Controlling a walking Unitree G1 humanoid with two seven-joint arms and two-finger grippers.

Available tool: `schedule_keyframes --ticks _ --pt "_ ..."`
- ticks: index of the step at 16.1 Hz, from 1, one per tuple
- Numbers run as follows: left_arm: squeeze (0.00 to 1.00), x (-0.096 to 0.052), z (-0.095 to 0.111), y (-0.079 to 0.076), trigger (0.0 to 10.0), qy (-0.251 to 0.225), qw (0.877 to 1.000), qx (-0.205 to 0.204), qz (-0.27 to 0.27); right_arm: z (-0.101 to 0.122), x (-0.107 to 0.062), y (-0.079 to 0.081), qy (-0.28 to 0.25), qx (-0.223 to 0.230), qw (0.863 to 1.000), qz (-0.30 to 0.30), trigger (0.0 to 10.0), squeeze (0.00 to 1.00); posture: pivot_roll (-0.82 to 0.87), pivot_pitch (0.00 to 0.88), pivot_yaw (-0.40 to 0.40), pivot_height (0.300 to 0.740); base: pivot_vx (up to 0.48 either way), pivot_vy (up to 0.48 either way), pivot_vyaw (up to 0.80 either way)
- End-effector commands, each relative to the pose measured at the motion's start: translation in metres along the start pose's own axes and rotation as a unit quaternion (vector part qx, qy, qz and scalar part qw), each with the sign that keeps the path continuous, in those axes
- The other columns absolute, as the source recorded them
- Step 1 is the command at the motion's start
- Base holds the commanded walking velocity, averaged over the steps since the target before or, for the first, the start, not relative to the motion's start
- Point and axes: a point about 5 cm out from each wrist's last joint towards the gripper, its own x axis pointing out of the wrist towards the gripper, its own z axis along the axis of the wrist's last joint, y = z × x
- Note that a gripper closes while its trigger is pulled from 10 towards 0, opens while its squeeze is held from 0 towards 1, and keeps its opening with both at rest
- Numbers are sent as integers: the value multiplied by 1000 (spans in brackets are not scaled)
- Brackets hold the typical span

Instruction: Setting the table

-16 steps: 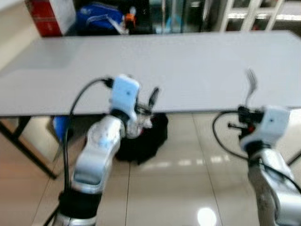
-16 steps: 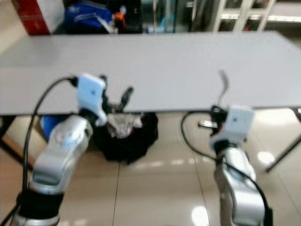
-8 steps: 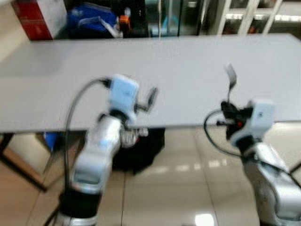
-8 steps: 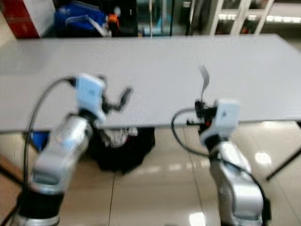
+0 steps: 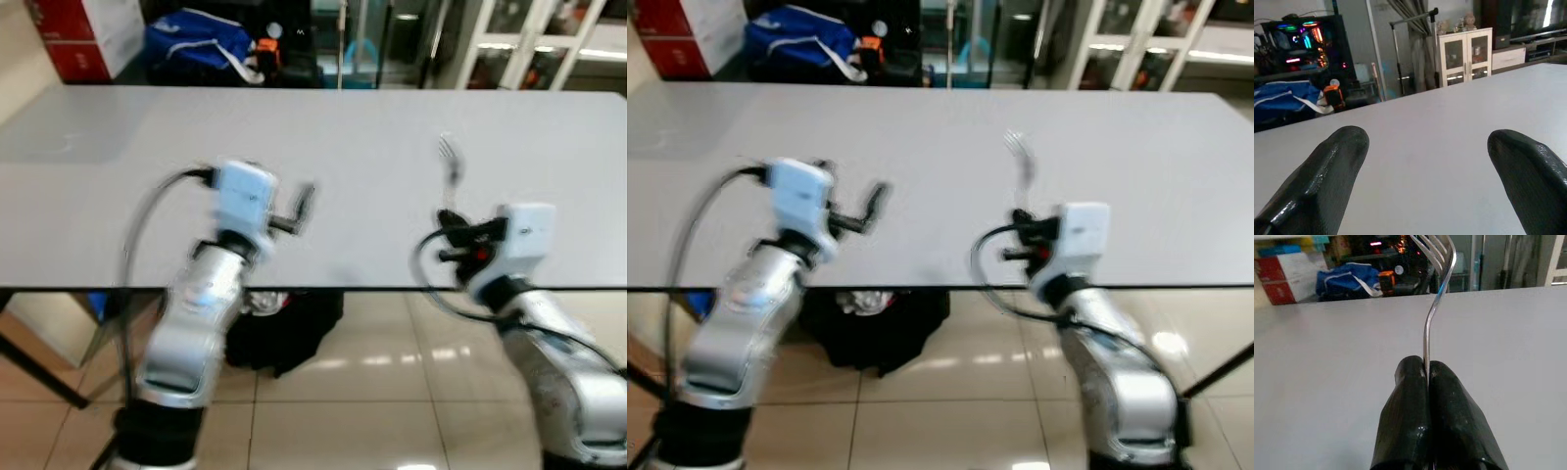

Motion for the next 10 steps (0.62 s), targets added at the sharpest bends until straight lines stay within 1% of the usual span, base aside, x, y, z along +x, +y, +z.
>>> schedule_keyframes --ticks 1,4,7,10 --pt "0 -1 5 10 10000 -4 1000 11 14 5 6 10 -7 4 1000 30 10000 0 -9 29 -22 740 311 0 0" --pt "0 -2 4 9 10000 -2 1000 11 15 4 11 6 -1 -11 1000 23 10000 0 1 26 -29 740 307 0 0" --pt "0 -2 3 9 10000 -1 1000 12 15 2 13 5 6 -12 1000 23 10000 0 1 25 -25 740 307 0 0" --pt "0 -1 3 9 10000 1 1000 15 10 -2 15 -2 20 -8 1000 9 10000 0 1 30 -17 740 300 0 0"
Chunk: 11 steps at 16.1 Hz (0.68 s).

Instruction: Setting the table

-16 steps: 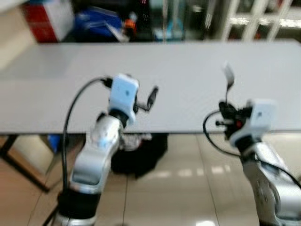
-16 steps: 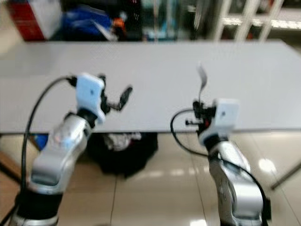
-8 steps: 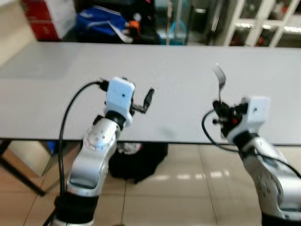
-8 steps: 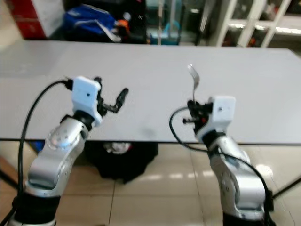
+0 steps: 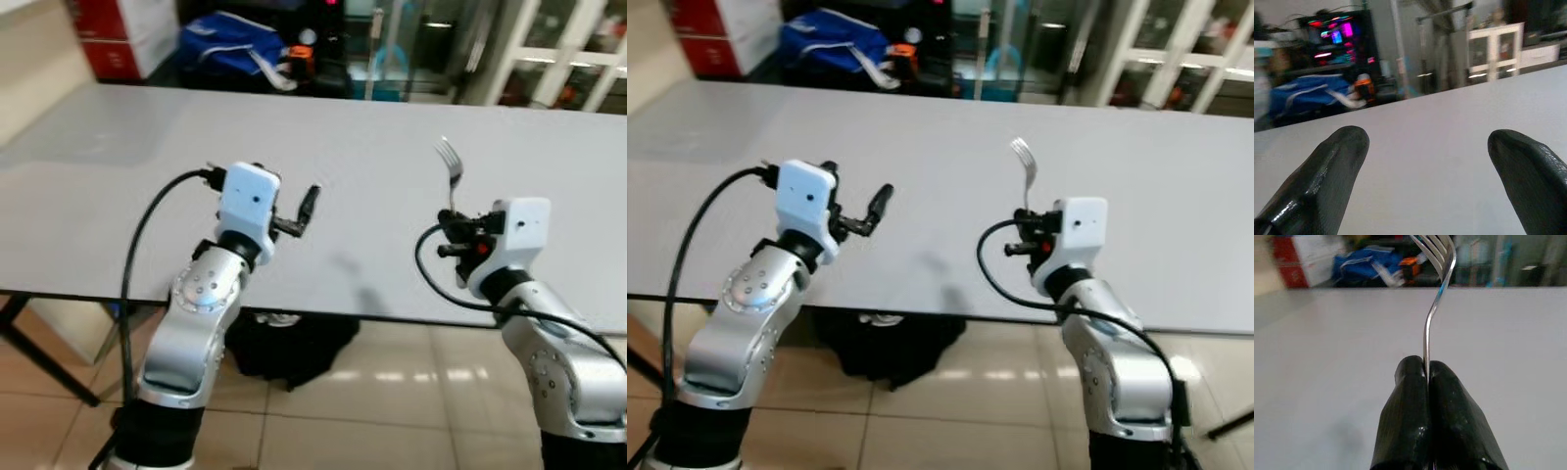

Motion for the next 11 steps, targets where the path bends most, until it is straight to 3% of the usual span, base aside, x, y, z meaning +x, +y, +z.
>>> schedule_keyframes --ticks 1,6,8,9,11 --pt "0 1 1 -3 10000 3 1000 9 -12 2 1 -7 1 1 1000 -13 10000 0 0 34 -12 740 0 0 0" --pt "0 -6 -4 -15 10000 15 996 36 -75 -6 10 -17 39 30 999 -19 10000 0 12 59 -3 740 0 0 0" --pt "0 -12 -7 -21 10000 25 993 29 -109 -16 19 -19 63 114 991 29 10000 0 30 76 -7 740 0 0 0" --pt "0 -14 -7 -22 10000 27 992 23 -121 -19 21 -22 69 128 989 32 10000 0 30 76 -7 740 0 0 0" --pt "0 -26 -8 -34 10000 42 978 -7 -202 -33 32 -26 105 203 971 72 10000 0 42 89 3 740 0 0 0"
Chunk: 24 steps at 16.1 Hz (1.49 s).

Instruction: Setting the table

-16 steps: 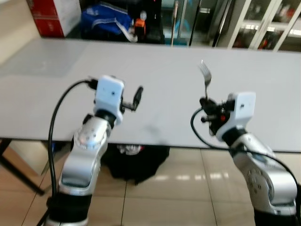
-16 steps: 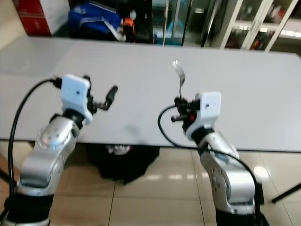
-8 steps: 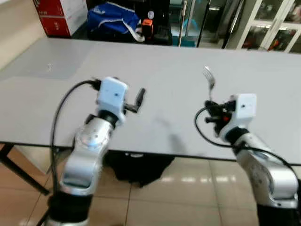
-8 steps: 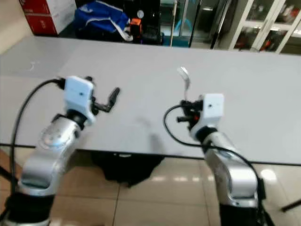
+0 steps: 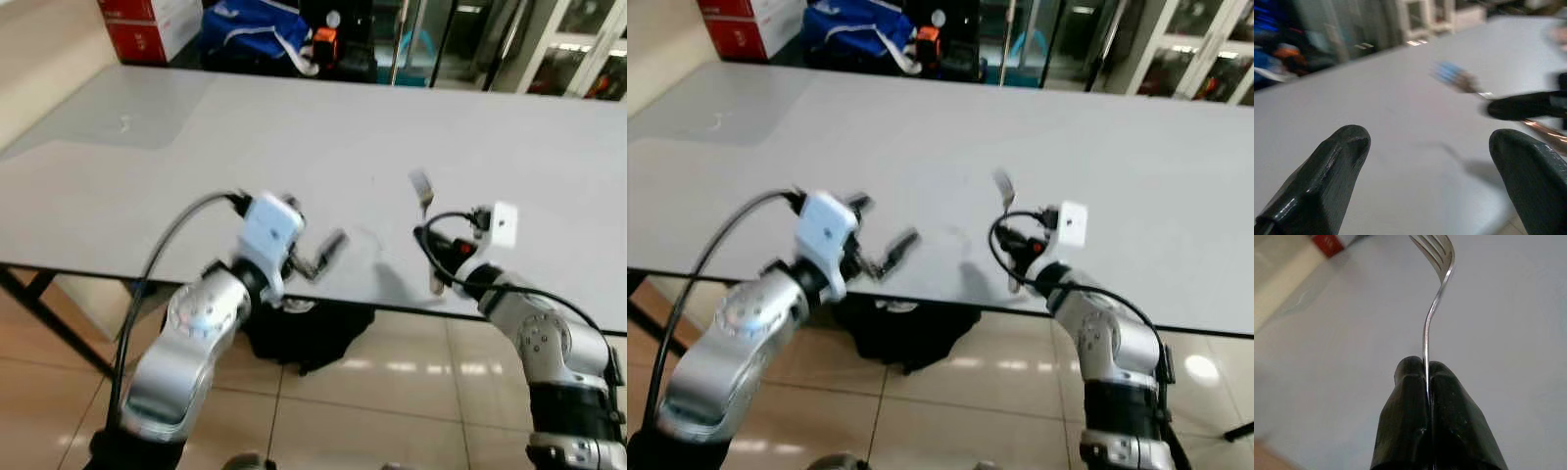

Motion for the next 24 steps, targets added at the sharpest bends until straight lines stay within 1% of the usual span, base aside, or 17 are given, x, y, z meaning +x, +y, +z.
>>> schedule_keyframes --ticks 1,2,4,6,7,9,11,14,17,19,20,22,24 --pt "0 -2 -1 -9 10000 10 999 -3 -46 2 3 0 9 28 999 26 10000 0 43 89 7 740 0 0 0" --pt "0 -4 -3 -13 10000 18 998 -3 -64 1 8 -3 17 39 999 26 10000 0 45 89 11 740 0 0 0" --pt "0 -6 -5 -16 10000 25 996 -5 -80 -3 17 -11 32 18 999 4 10000 0 54 88 14 740 0 0 0" --pt "0 -10 -4 -17 10000 32 995 -10 -91 0 25 -20 21 35 999 -20 10000 0 70 90 20 740 0 0 0" --pt "0 -11 -5 -18 10000 34 995 -10 -92 1 26 -22 20 35 999 -26 10000 0 70 90 20 740 0 0 0" --pt "0 -17 -7 -18 10000 46 994 -8 -98 11 30 -31 3 40 998 -55 10000 0 84 95 23 740 0 0 0" --pt "0 -18 -7 -17 10000 50 995 -11 -91 15 31 -35 -7 41 997 -61 10000 0 84 95 24 740 0 0 0" --pt "0 -18 -7 -18 10000 51 994 -12 -93 15 32 -40 8 25 997 -78 10000 0 80 95 21 740 0 0 0" --pt "0 -18 -6 -17 10000 51 994 -13 -95 16 28 -53 16 20 995 -101 10000 0 80 96 16 740 0 0 0" --pt "0 -20 -5 -19 10000 51 993 -15 -105 15 25 -57 22 17 994 -110 10000 0 84 99 15 740 0 0 0" --pt "0 -23 -5 -22 10000 52 991 -16 -121 14 22 -60 30 16 993 -117 10000 0 84 99 14 740 0 0 0" --pt "0 -25 -6 -23 10000 56 990 -12 -131 14 21 -60 39 14 993 -113 10000 0 79 94 16 740 0 0 0" --pt "0 -23 -7 -22 10000 58 989 -9 -138 13 22 -60 51 10 992 -111 10000 0 69 86 22 740 0 0 0"
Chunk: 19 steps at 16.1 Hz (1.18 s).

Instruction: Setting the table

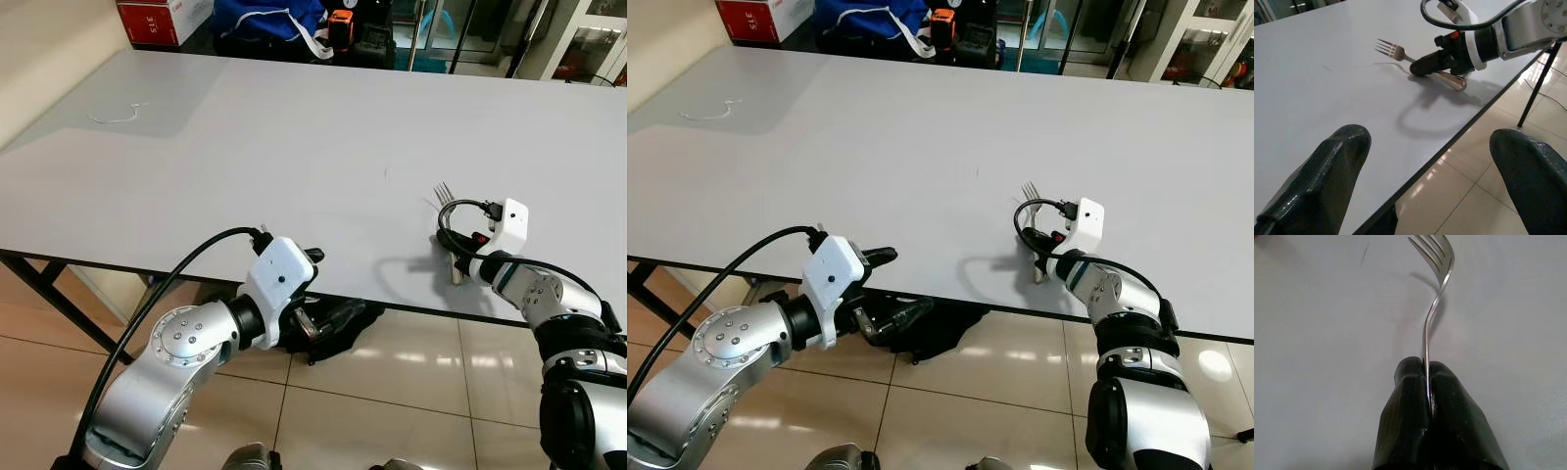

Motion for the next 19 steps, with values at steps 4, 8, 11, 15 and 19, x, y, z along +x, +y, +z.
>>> schedule_keyframes --ticks 4,8,11,15,19 --pt "0 3 1 -2 10000 3 1000 3 -18 -6 0 -3 36 -3 999 -17 10000 0 63 80 28 740 0 0 0" --pt "0 4 0 -2 10000 4 1000 3 -22 -6 -2 -9 51 2 998 -43 10000 976 59 77 28 740 0 0 0" --pt "0 4 0 -3 10000 5 1000 3 -24 -5 -3 -11 50 -9 997 -54 10000 1000 59 78 29 740 0 0 0" --pt "0 5 0 -1 10000 9 1000 11 -24 8 -6 -17 40 -148 982 -109 10000 0 61 75 32 740 0 0 0" --pt "0 4 7 15 10000 -25 997 24 64 55 -33 16 -134 -222 965 -42 10000 0 61 57 7 740 0 0 0"
